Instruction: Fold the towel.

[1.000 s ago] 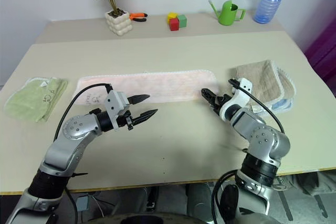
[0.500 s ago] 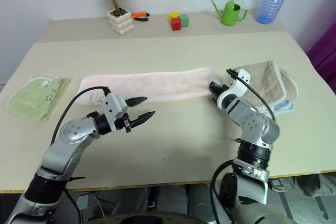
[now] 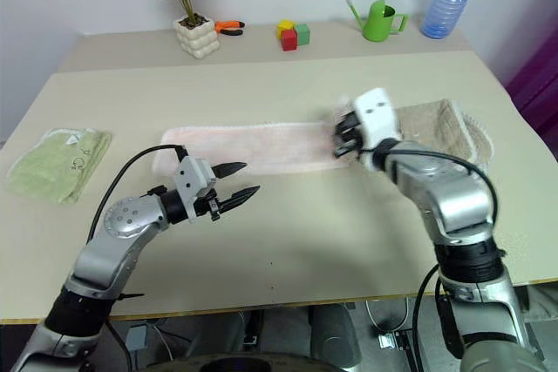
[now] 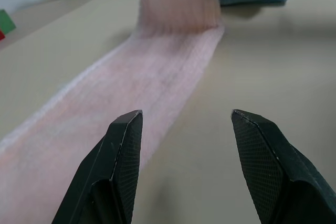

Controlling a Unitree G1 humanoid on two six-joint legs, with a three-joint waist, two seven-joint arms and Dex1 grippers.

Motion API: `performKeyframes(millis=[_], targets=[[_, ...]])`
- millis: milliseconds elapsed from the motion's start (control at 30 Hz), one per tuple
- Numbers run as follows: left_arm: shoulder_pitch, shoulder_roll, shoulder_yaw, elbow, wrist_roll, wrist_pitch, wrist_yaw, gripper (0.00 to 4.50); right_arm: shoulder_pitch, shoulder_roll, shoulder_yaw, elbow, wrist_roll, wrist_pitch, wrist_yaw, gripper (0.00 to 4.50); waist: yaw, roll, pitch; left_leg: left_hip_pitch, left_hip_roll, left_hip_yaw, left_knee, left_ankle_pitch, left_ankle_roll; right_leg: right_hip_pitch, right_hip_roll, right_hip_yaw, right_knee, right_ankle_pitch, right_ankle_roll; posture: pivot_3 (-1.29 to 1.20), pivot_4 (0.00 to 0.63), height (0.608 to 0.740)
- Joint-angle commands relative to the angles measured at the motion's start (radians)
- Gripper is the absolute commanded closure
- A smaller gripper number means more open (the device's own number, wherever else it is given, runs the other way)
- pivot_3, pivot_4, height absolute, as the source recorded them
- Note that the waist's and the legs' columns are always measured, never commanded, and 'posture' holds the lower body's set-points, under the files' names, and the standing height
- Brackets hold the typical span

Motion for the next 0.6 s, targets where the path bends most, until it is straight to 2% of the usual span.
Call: performKeyframes(millis=[33,233,433,567,600], targets=[[0.003,-0.008,-0.007,-0.020,0.007,-0.023,-0.001,1.76,-0.047,0.072,0.107,0.001,-0.060,-0.057,0.019,4.48,0.001,0.000,0.000,0.000,0.000,0.000,0.000,0.000,0.000,0.000,0.000,0.000,0.000,0.000,0.000,0.00,0.150,0.731],[0.025,-0.021,-0.008,-0.049,0.013,-0.011,0.025,1.76,-0.096,0.187,0.198,0.117,-0.143,-0.090,0.014,4.48,0.006,-0.001,0.000,-0.001,-0.001,0.000,0.000,0.000,0.000,0.000,-0.002,0.000,0.000,0.000,0.000,0.00,0.150,0.731],[0.057,-0.013,-0.001,-0.074,0.016,-0.006,0.036,1.76,-0.092,0.226,0.187,0.166,-0.171,-0.099,0.033,4.48,0.004,0.000,0.000,-0.001,-0.001,0.000,0.000,0.000,0.000,-0.001,-0.002,0.000,0.000,0.000,0.000,0.00,0.150,0.731],[0.062,-0.011,0.002,-0.079,0.013,0.000,0.039,1.76,-0.079,0.233,0.160,0.156,-0.163,-0.113,0.063,3.16,0.004,0.000,0.000,-0.001,-0.001,0.000,0.000,0.000,0.000,-0.001,-0.001,0.000,0.000,0.000,0.000,0.00,0.150,0.731],[0.062,-0.009,0.005,-0.078,0.012,0.000,0.039,1.76,-0.074,0.230,0.148,0.141,-0.157,-0.122,0.073,2.59,0.005,0.000,0.000,-0.001,-0.001,0.000,0.000,0.000,0.000,-0.001,-0.001,0.000,0.000,0.000,0.000,0.00,0.150,0.731]])
